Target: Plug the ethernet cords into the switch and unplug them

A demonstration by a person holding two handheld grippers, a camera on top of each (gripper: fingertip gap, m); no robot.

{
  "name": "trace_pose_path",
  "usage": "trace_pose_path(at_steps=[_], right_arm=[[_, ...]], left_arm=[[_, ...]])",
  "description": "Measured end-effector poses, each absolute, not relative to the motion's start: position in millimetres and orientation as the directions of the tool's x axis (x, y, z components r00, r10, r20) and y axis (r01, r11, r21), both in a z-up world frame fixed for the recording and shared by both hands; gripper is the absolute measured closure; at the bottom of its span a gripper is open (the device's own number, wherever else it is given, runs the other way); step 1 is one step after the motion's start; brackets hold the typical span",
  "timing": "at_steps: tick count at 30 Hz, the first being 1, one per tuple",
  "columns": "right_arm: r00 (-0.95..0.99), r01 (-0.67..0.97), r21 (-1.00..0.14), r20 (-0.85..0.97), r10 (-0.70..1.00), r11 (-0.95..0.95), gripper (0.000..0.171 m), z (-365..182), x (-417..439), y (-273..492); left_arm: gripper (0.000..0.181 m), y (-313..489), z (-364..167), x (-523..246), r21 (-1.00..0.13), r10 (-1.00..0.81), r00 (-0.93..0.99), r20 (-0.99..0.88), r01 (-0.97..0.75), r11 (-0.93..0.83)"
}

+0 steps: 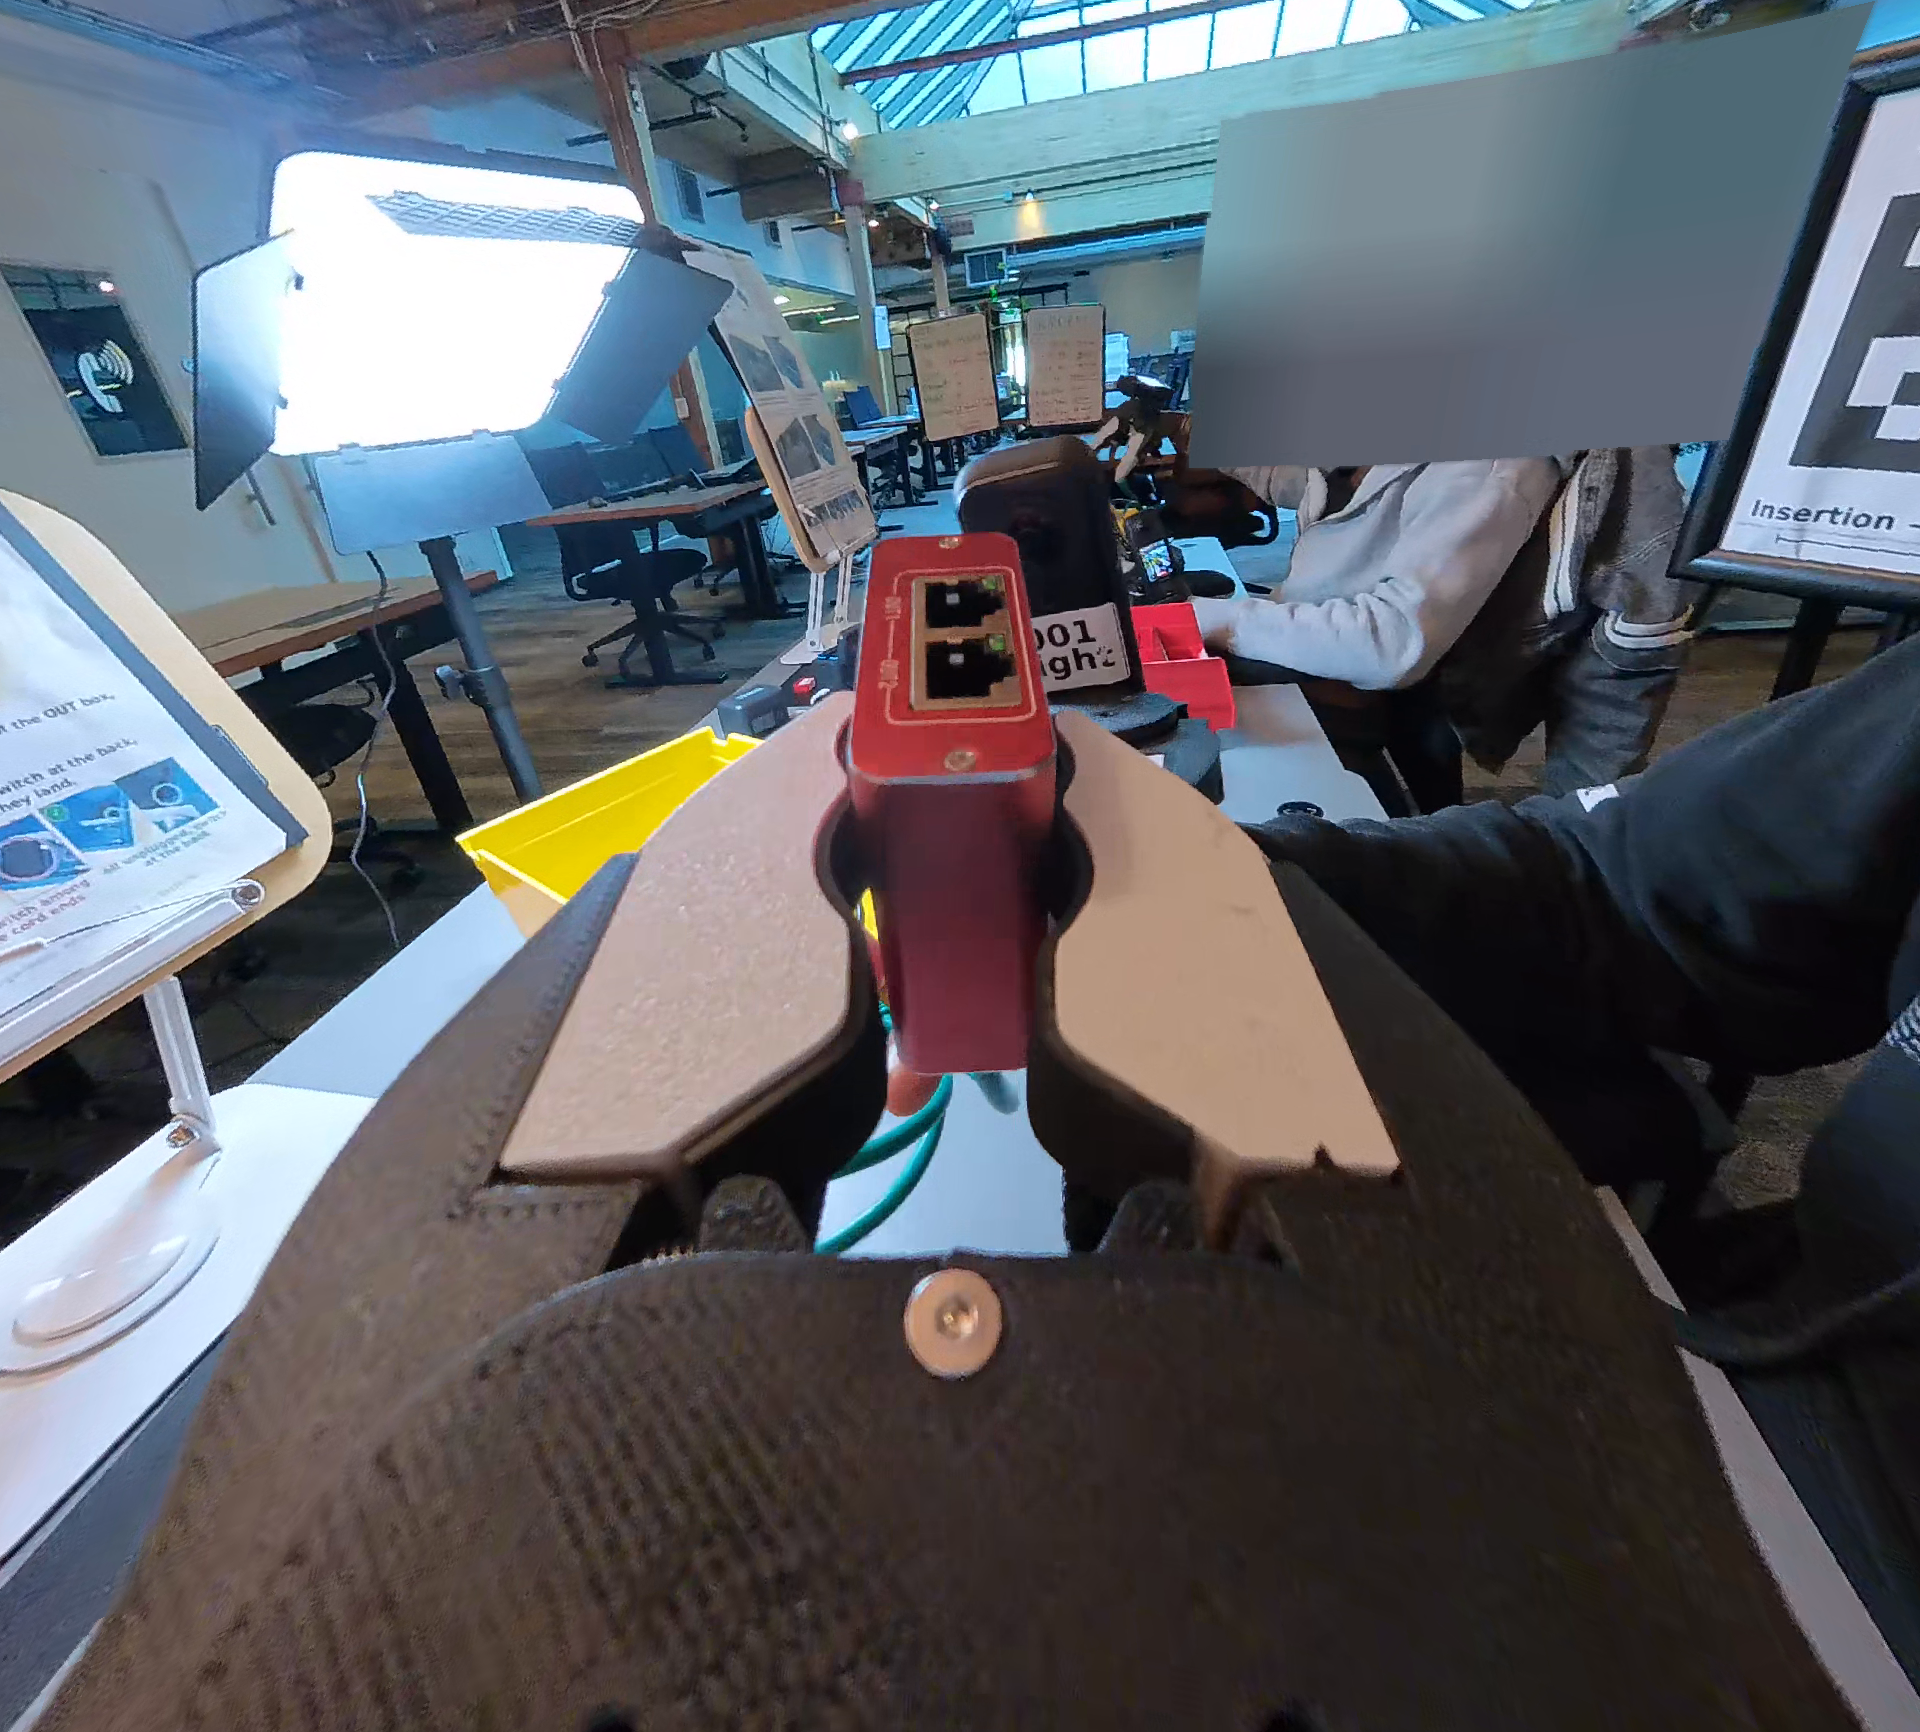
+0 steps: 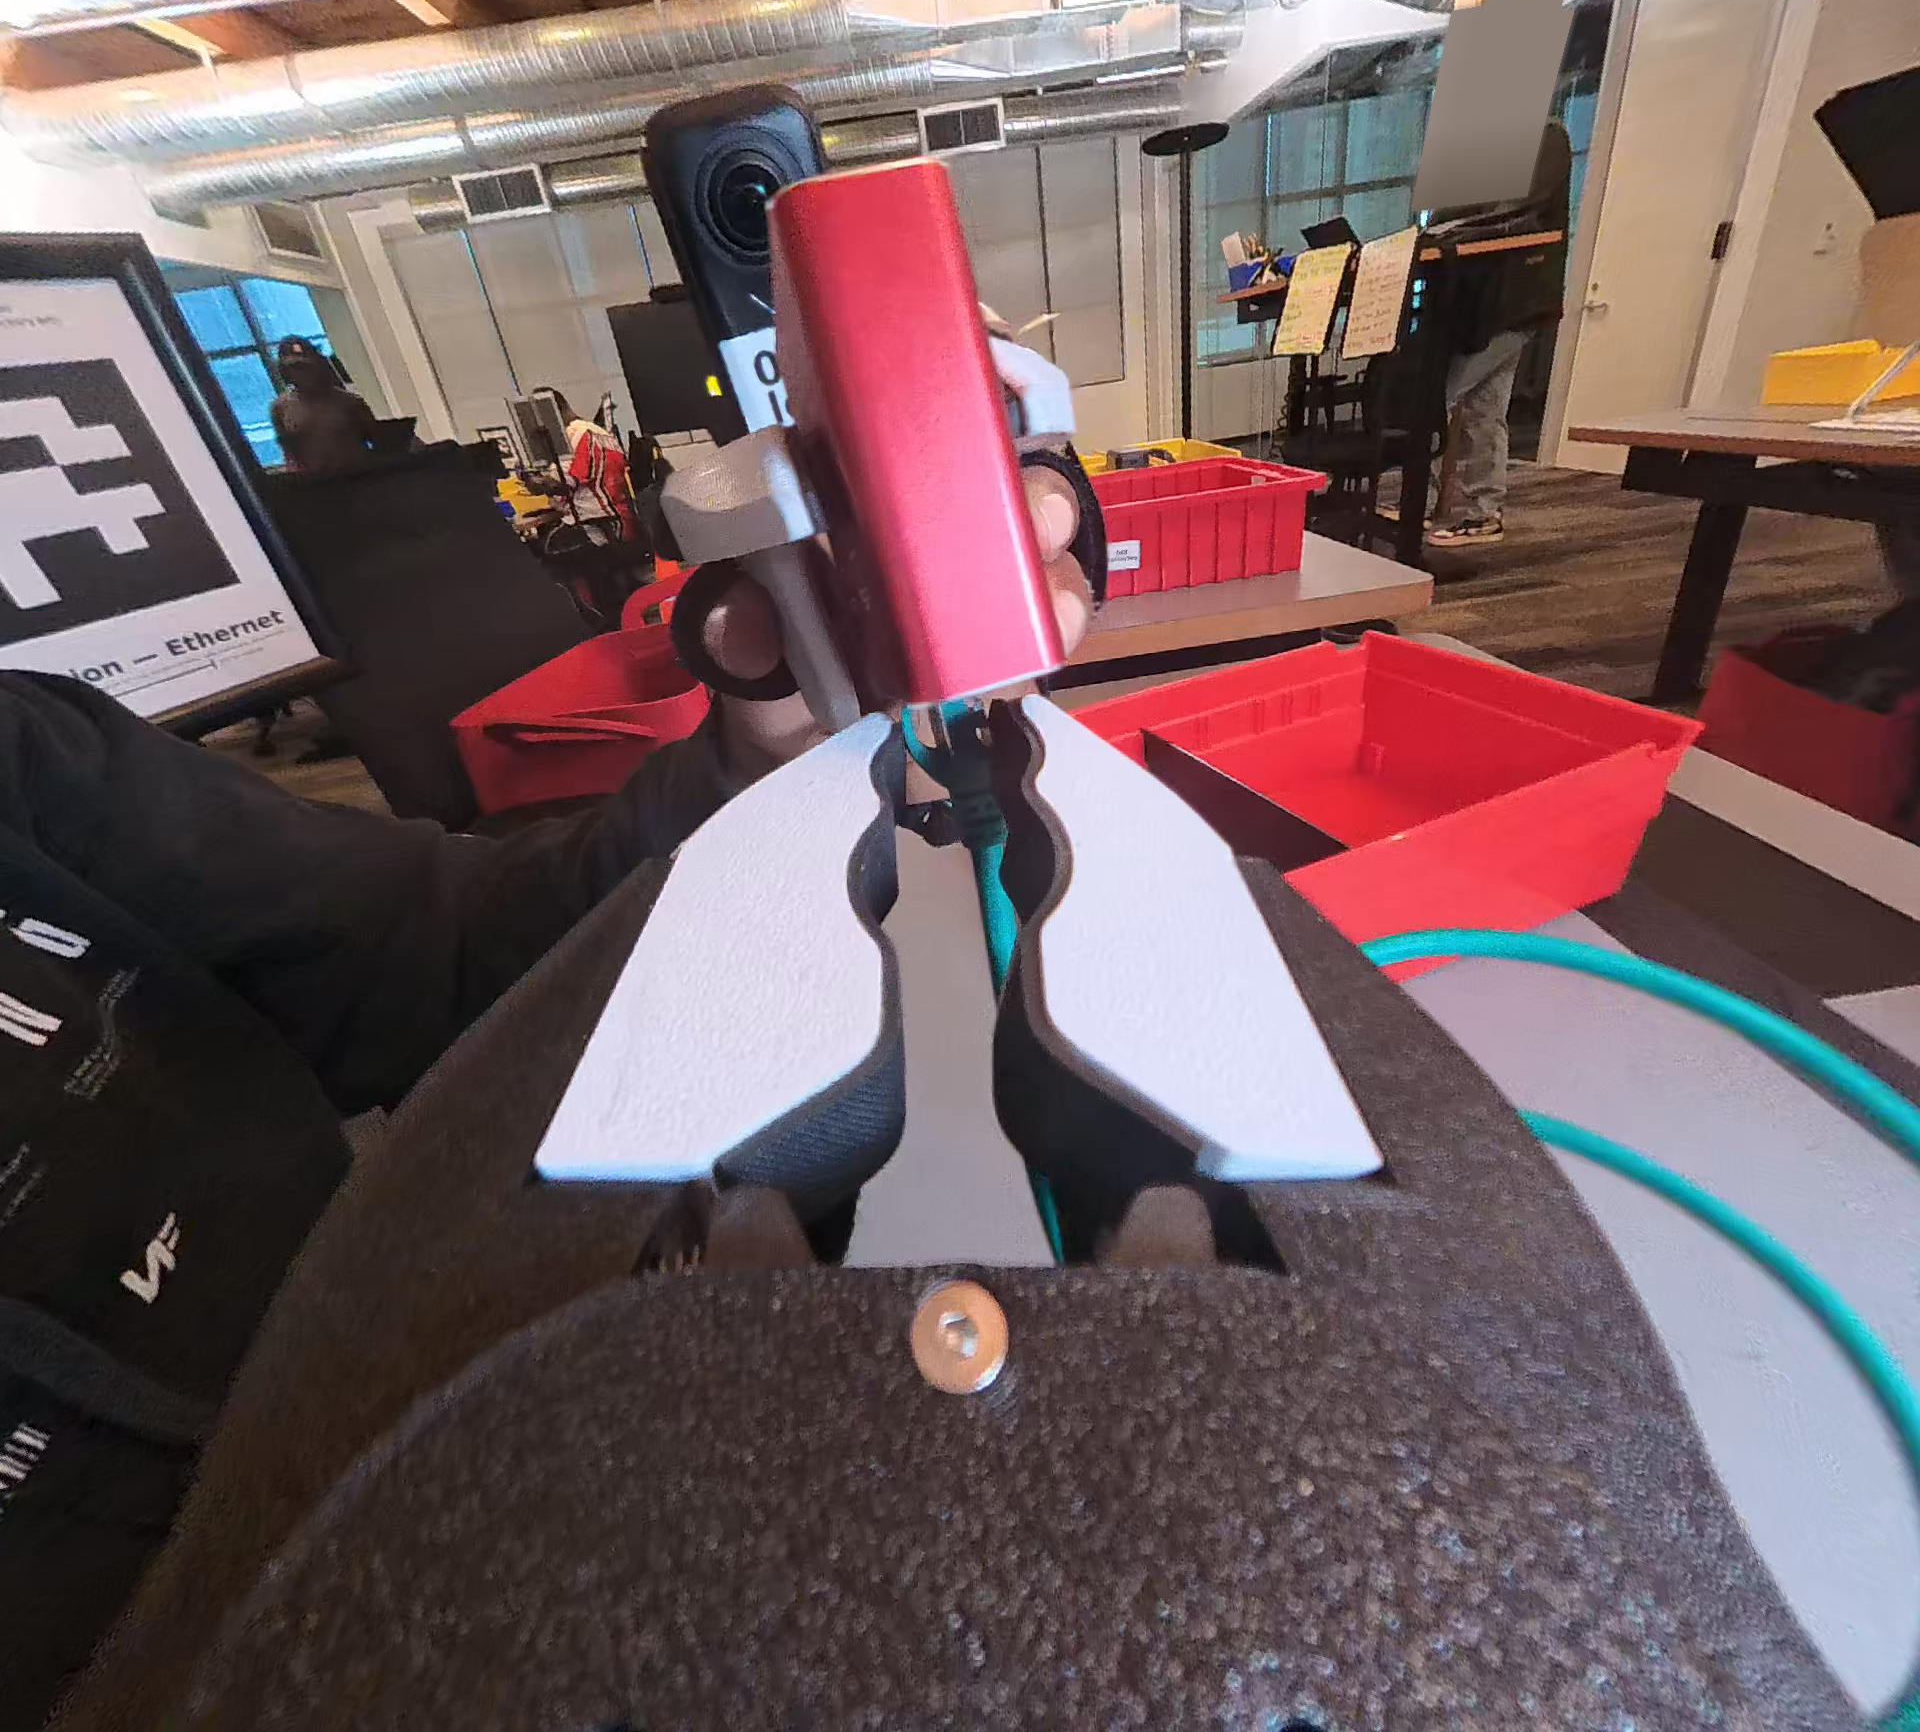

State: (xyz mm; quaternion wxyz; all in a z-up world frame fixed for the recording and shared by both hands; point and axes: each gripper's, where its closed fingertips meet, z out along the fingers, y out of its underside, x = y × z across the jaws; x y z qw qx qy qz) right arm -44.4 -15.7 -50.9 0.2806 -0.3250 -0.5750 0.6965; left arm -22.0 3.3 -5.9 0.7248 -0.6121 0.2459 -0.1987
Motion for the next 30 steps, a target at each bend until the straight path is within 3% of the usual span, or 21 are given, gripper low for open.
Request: trace_pose_path(at_steps=[10,19,25,28,30], right_arm=[[-0.619,0.010,-0.984,-0.146,0.772,-0.178,0.155,-62,-56,-20],[-0.652,-0.061,-0.969,-0.143,0.744,-0.240,0.156,-60,-61,-24],[-0.686,-0.078,-0.927,-0.216,0.694,-0.366,0.157,-38,-53,-33],[-0.624,-0.127,-0.968,-0.091,0.776,-0.216,0.157,-36,-53,-37],[-0.638,-0.107,-0.967,-0.111,0.762,-0.231,0.158,-36,-53,-37]], left_arm=[[0.152,1,-14,-22,-0.976,-0.560,0.800,-0.214,-0.153,0.155],[0.152,0,-3,-23,-0.970,-0.585,0.795,-0.162,-0.019,0.242],[0.152,-22,24,-25,-0.884,-0.662,0.738,-0.130,0.217,0.415],[0.152,-31,29,-24,-0.850,-0.690,0.710,-0.142,0.270,0.452],[0.152,-32,28,-23,-0.845,-0.682,0.713,-0.163,0.255,0.469]])
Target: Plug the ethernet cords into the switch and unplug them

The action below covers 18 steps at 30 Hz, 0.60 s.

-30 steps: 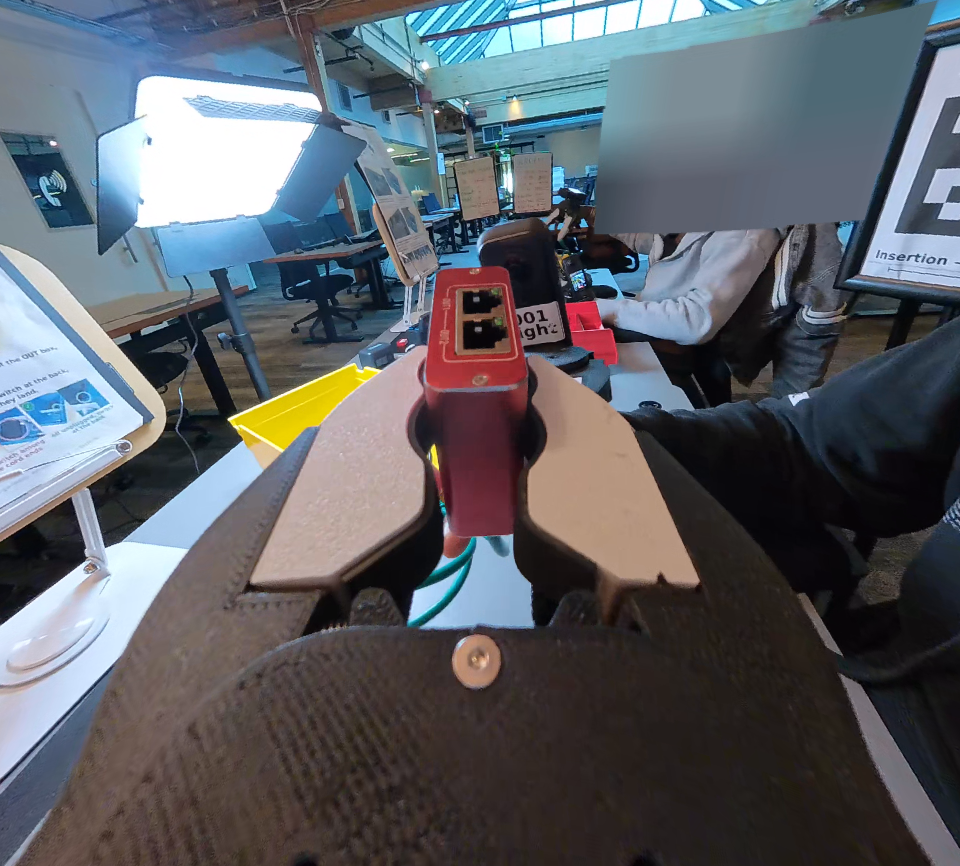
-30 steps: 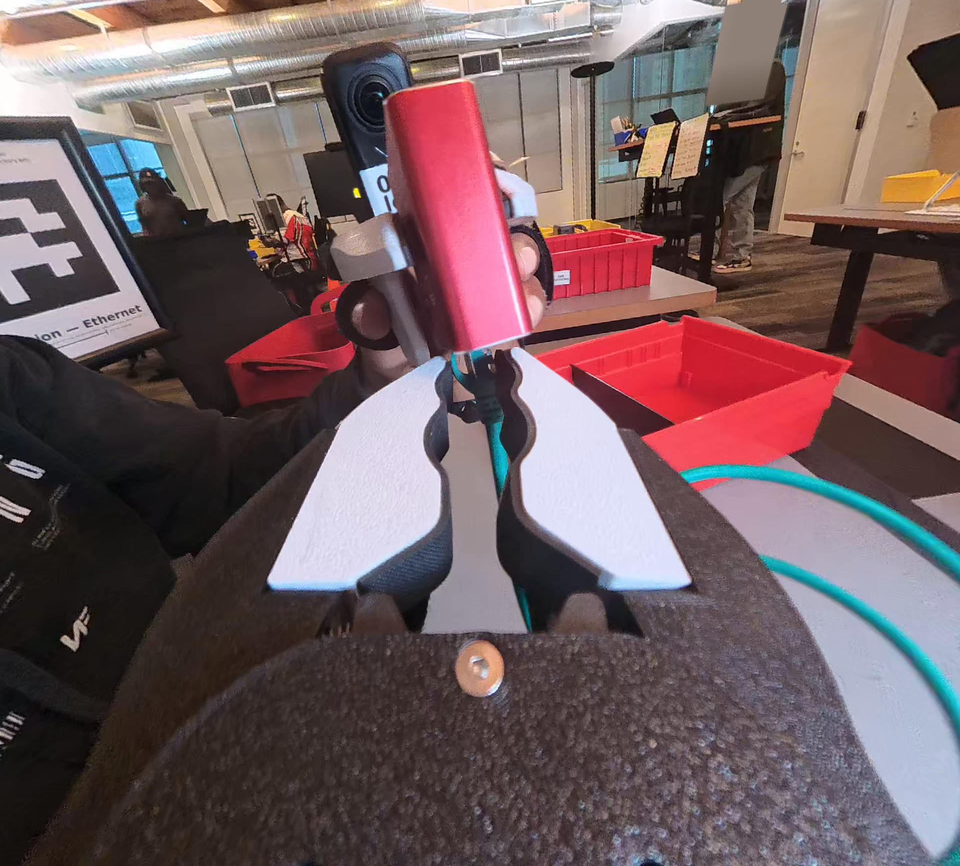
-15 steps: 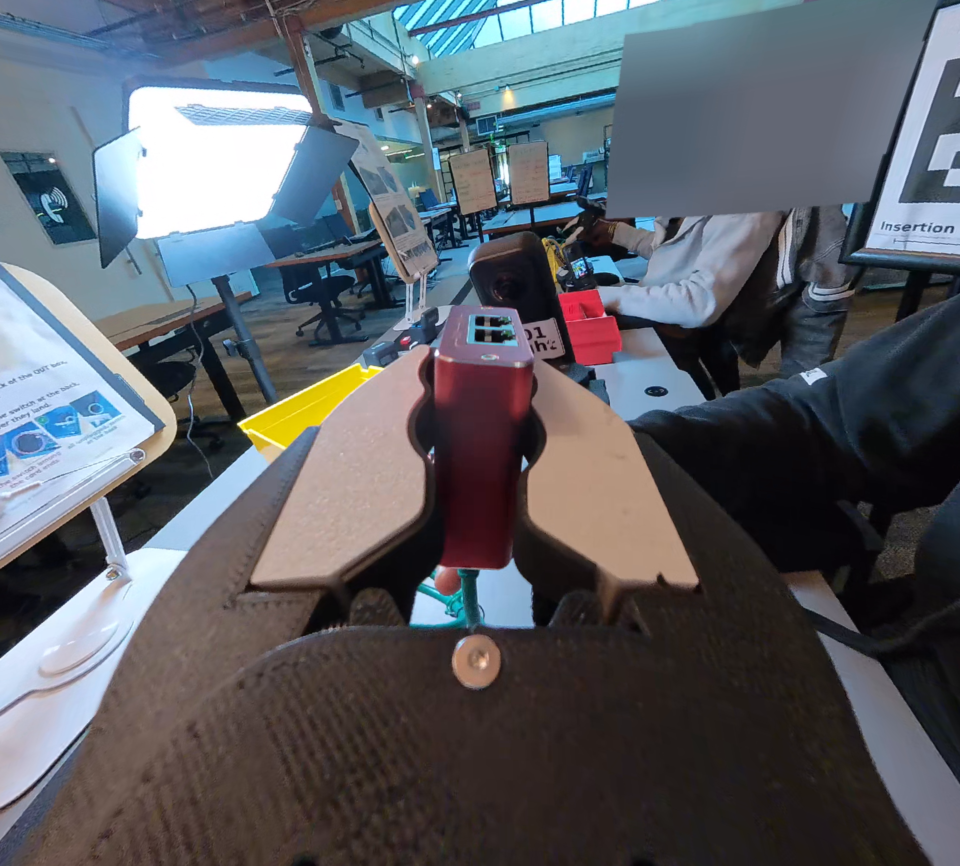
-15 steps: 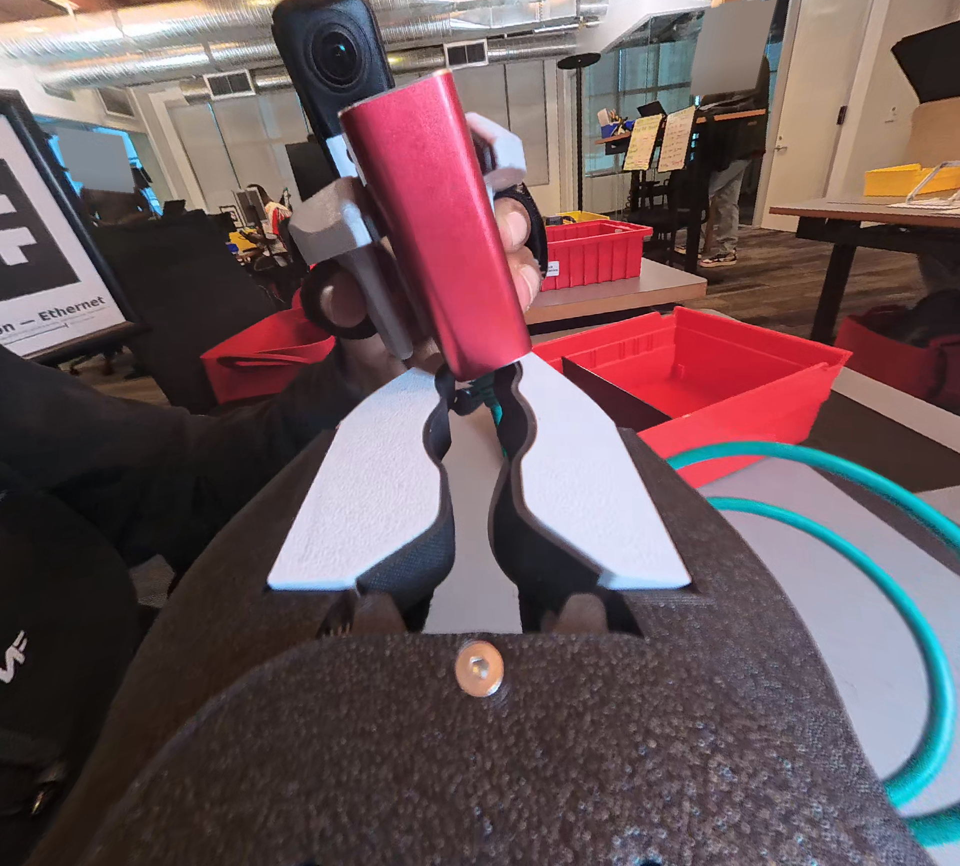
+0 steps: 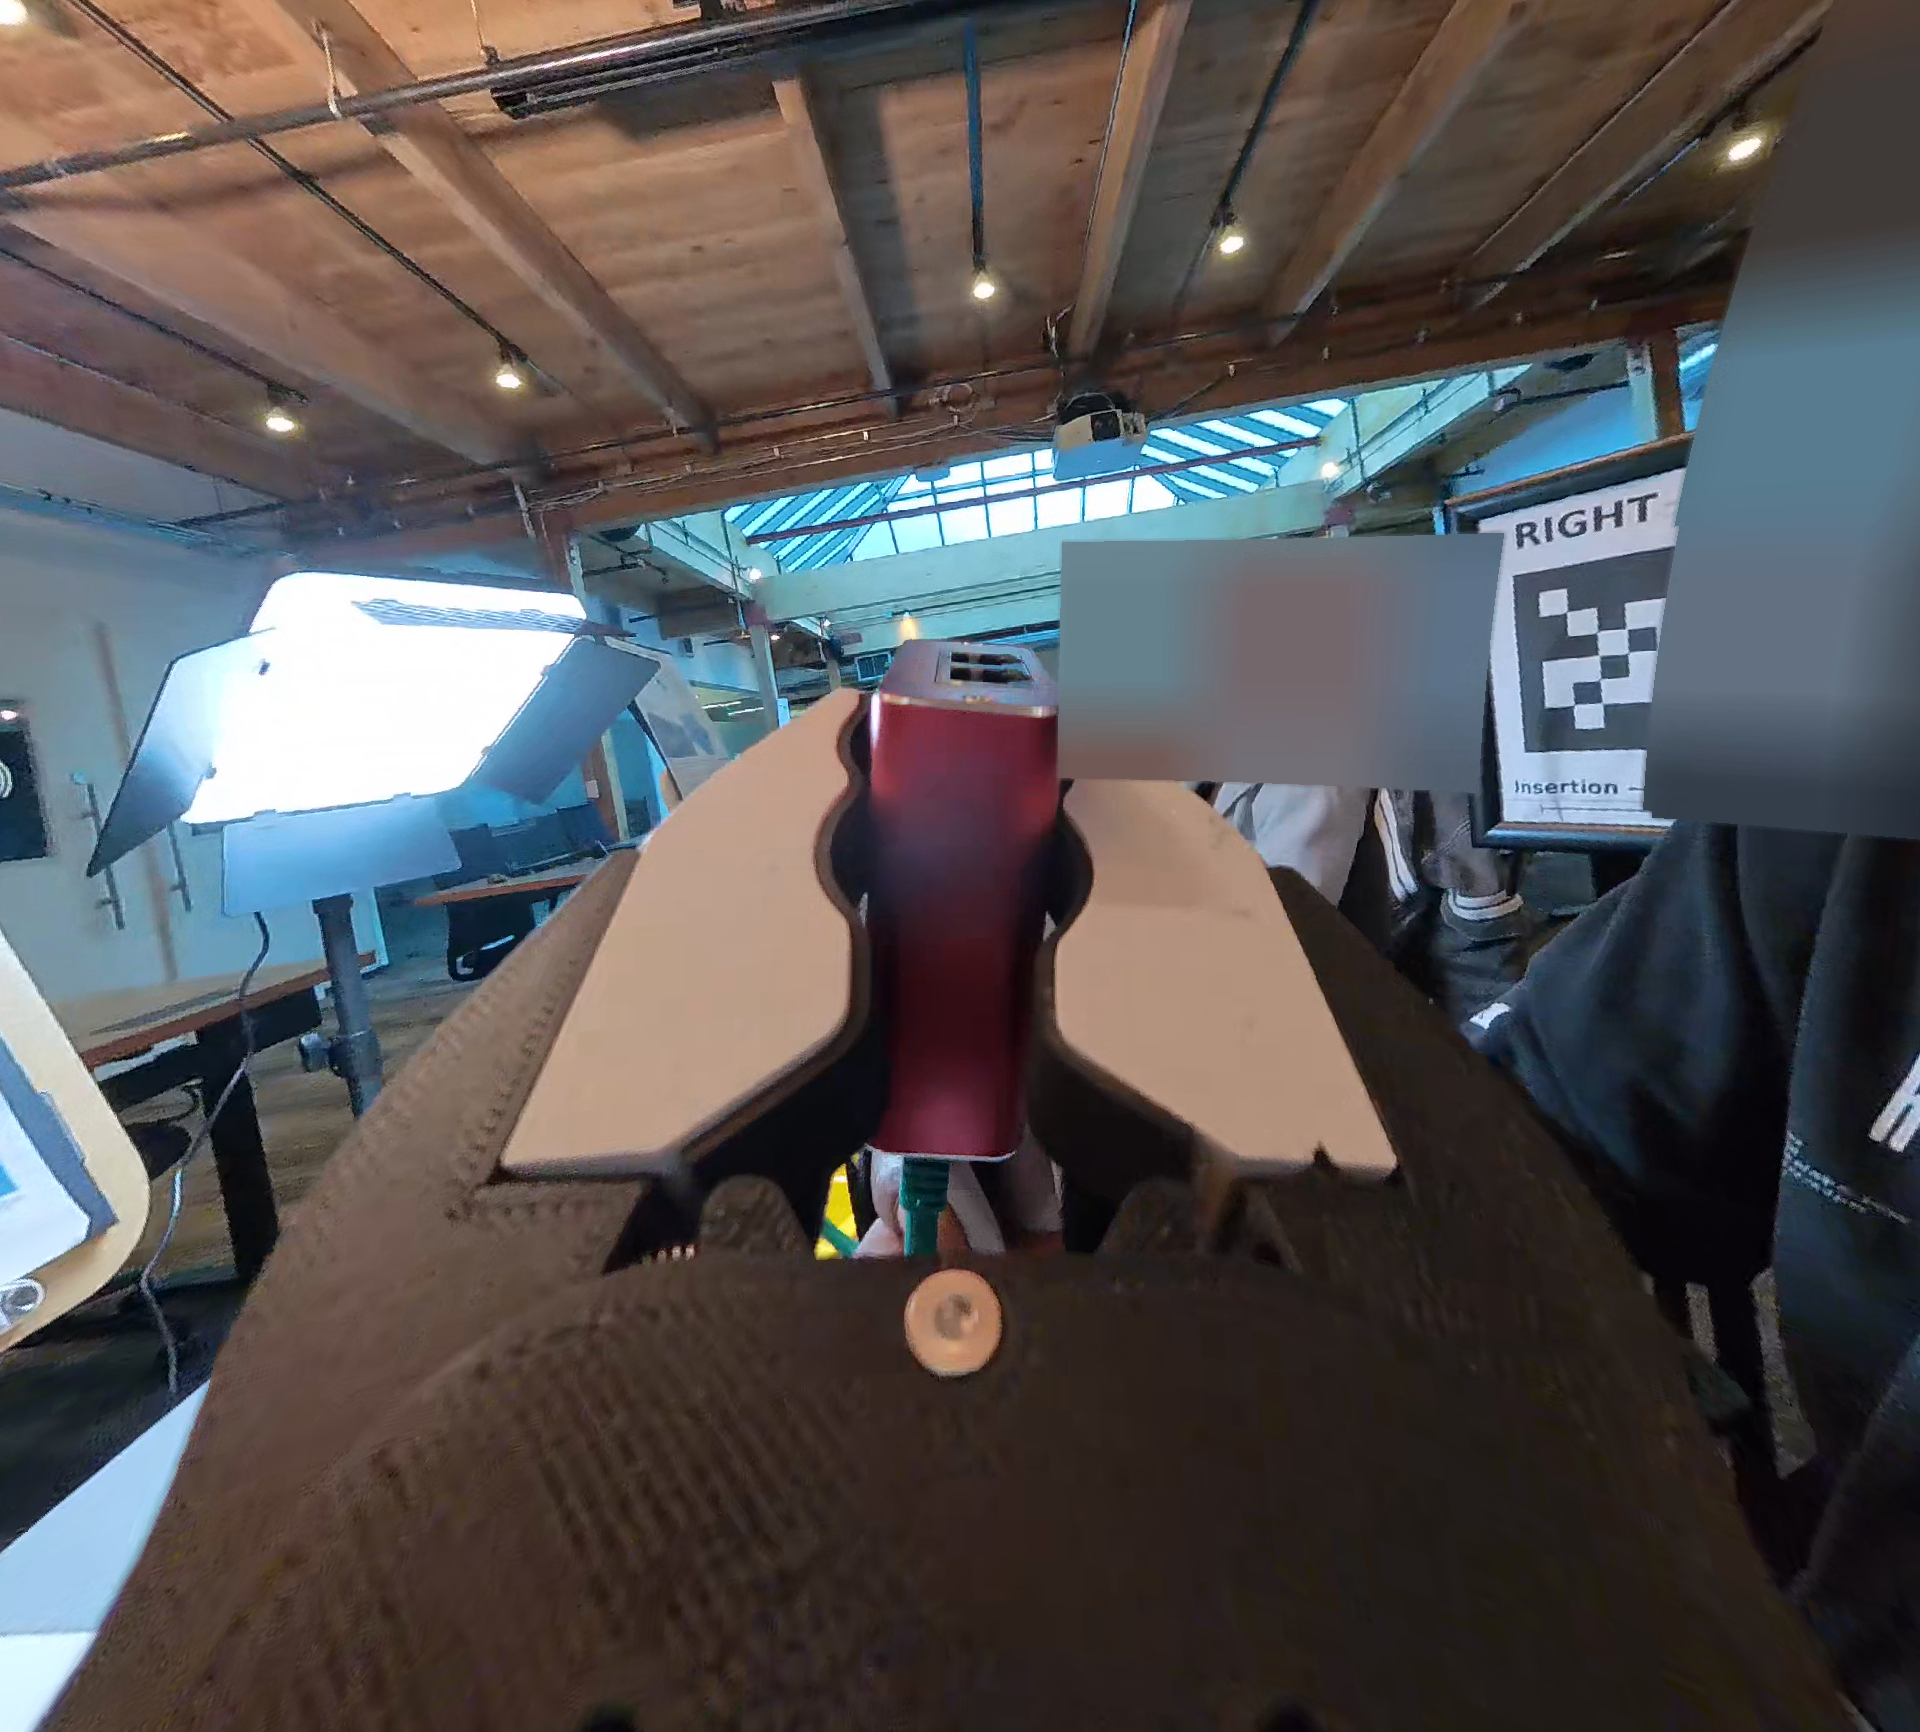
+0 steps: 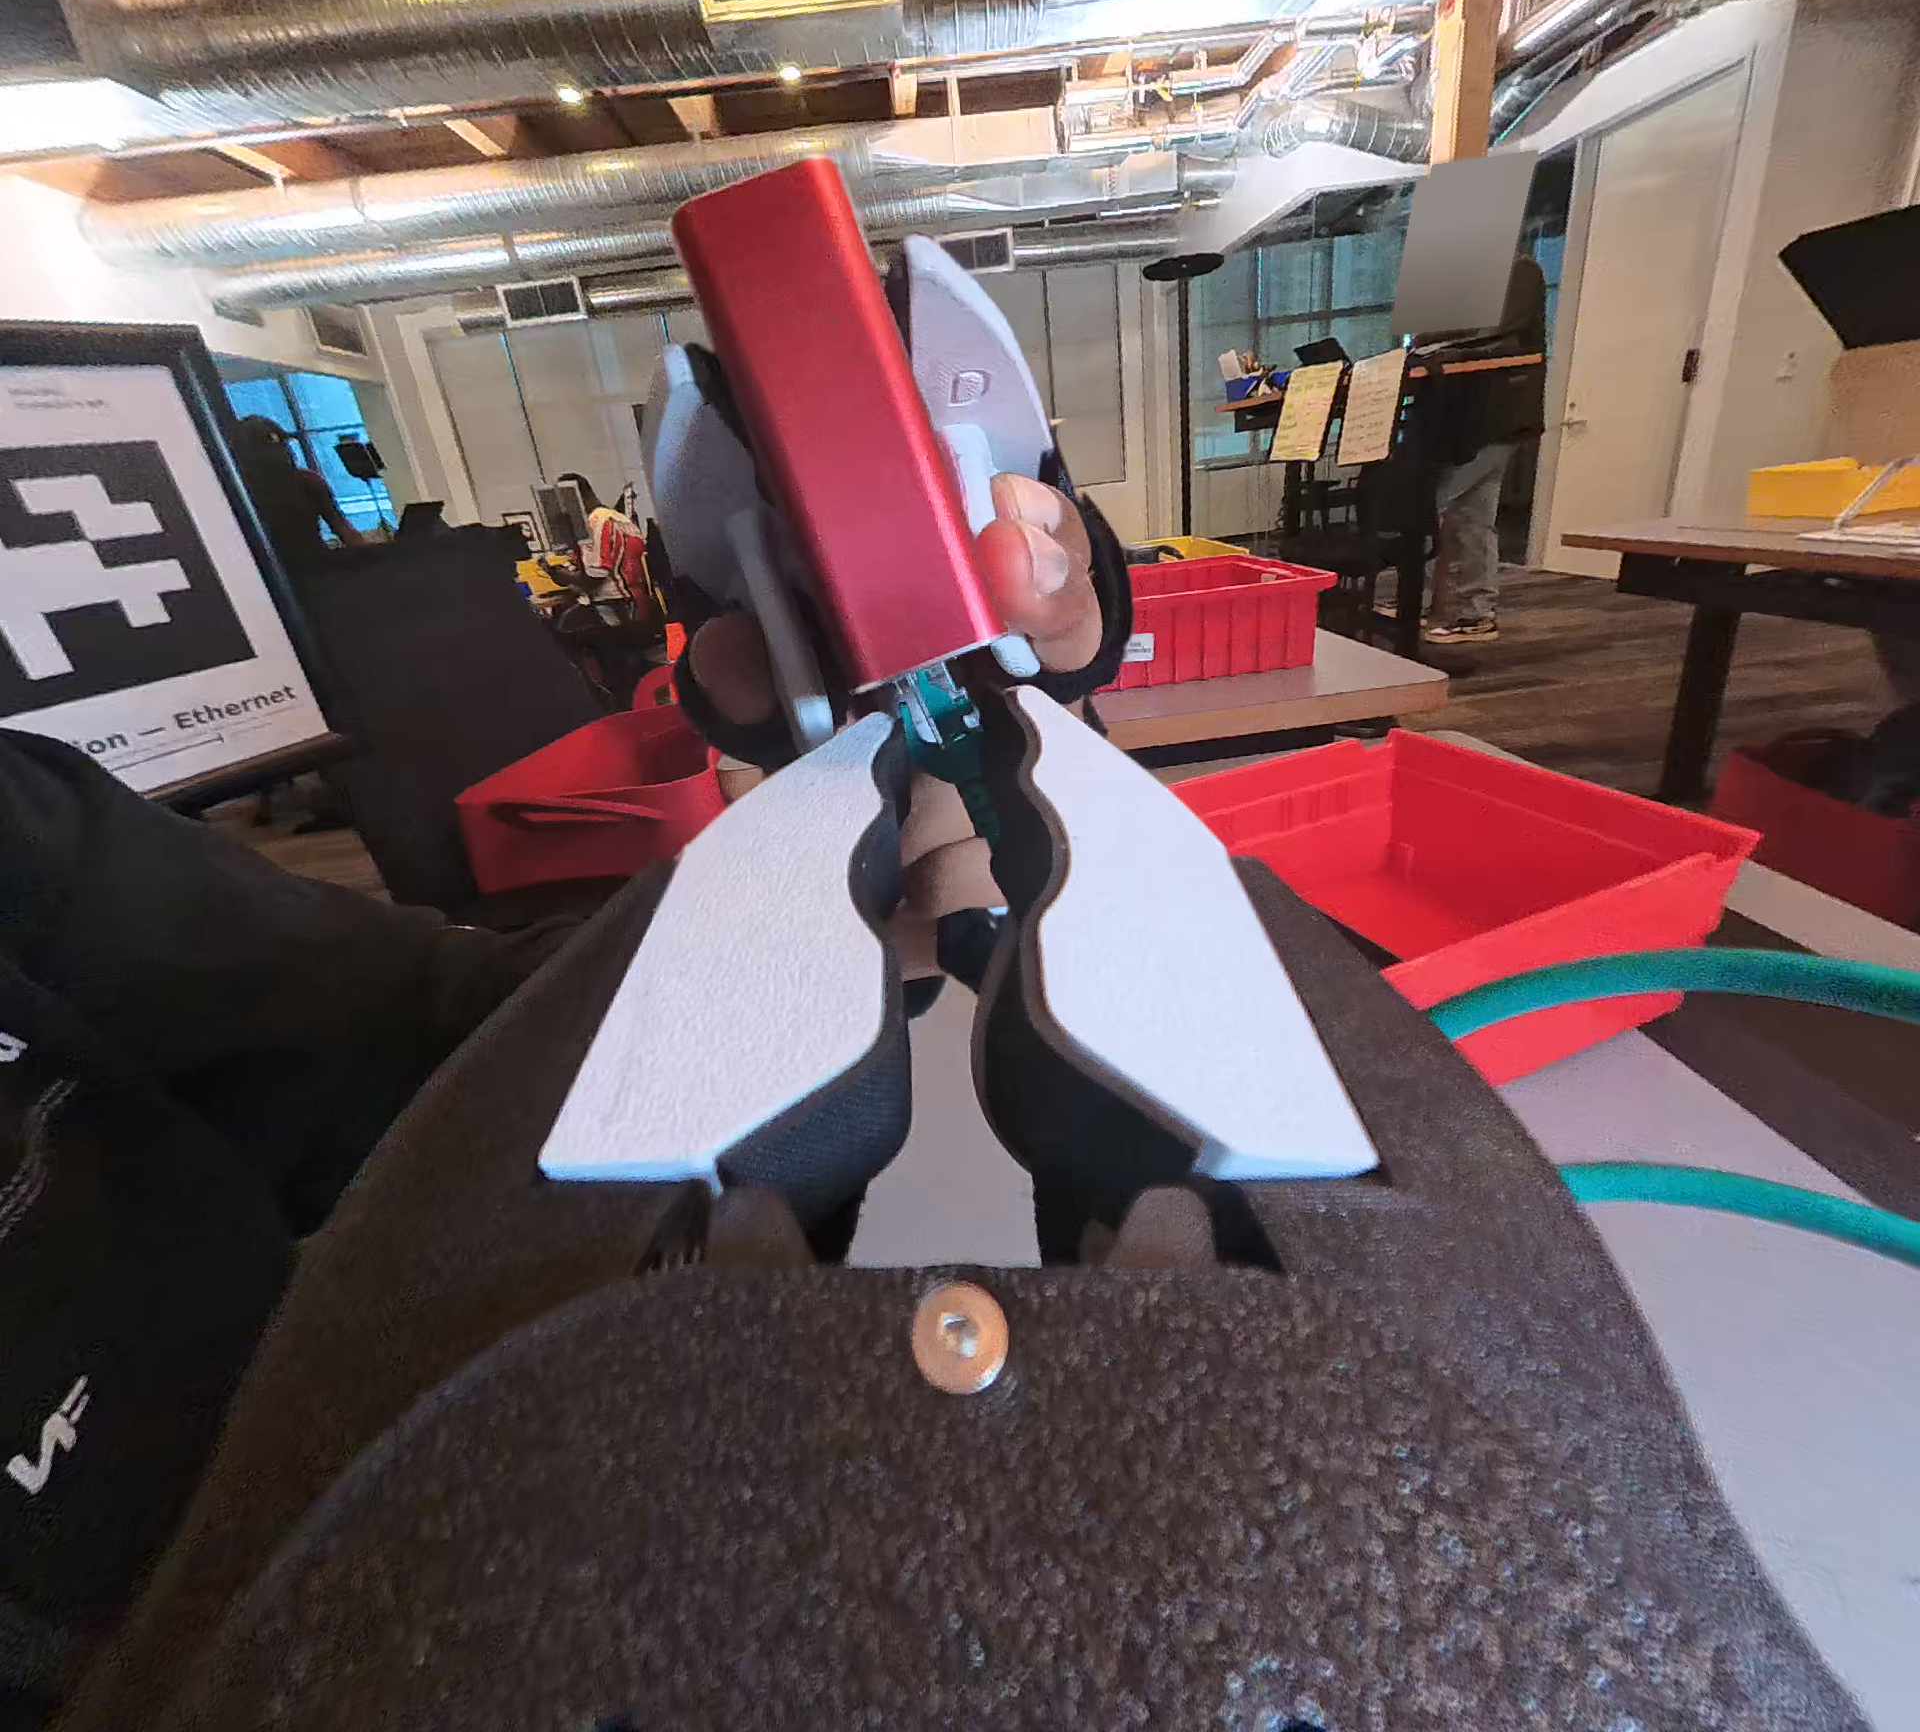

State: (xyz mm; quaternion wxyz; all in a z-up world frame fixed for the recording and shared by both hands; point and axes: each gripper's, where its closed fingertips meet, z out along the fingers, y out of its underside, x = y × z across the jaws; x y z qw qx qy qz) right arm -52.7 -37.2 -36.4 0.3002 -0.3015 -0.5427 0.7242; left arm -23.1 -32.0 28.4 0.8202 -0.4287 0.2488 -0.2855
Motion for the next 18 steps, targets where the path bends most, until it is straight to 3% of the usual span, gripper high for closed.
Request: trace_pose_path(at_steps=[6,7,8,9,10,11,12,15,18], right_arm=[[-0.669,-0.014,-0.938,-0.248,0.700,-0.346,0.158,-39,-52,-41],[-0.629,0.009,-0.939,-0.272,0.728,-0.344,0.157,-46,-56,-36],[-0.540,-0.009,-0.929,-0.307,0.784,-0.370,0.158,-57,-64,-12],[-0.564,0.012,-0.876,-0.404,0.720,-0.482,0.158,-60,-59,6],[-0.585,-0.005,-0.887,-0.373,0.721,-0.462,0.158,-57,-50,6],[-0.582,-0.058,-0.952,-0.212,0.785,-0.300,0.158,-50,-41,-11],[-0.616,-0.117,-0.972,-0.090,0.782,-0.204,0.158,-34,-31,-32],[-0.653,-0.192,-0.977,0.055,0.755,-0.095,0.157,1,-23,-53],[-0.647,-0.221,-0.973,0.091,0.757,-0.071,0.157,15,-23,-37]], left_arm=[[0.152,-36,28,-19,-0.825,-0.674,0.712,-0.199,0.249,0.507],[0.151,-41,32,-19,-0.804,-0.685,0.700,-0.200,0.282,0.524],[0.152,-69,49,-15,-0.740,-0.789,0.573,-0.222,0.428,0.519],[0.152,-86,65,-12,-0.728,-0.811,0.535,-0.237,0.454,0.513],[0.152,-89,73,-10,-0.743,-0.717,0.628,-0.303,0.315,0.591],[0.152,-85,73,-15,-0.763,-0.612,0.711,-0.347,0.166,0.625],[0.152,-81,72,-29,-0.786,-0.580,0.748,-0.321,0.131,0.604],[0.153,-67,65,-72,-0.829,-0.613,0.779,-0.132,0.252,0.499],[0.152,-54,60,-93,-0.843,-0.530,0.846,-0.061,0.241,0.481]])
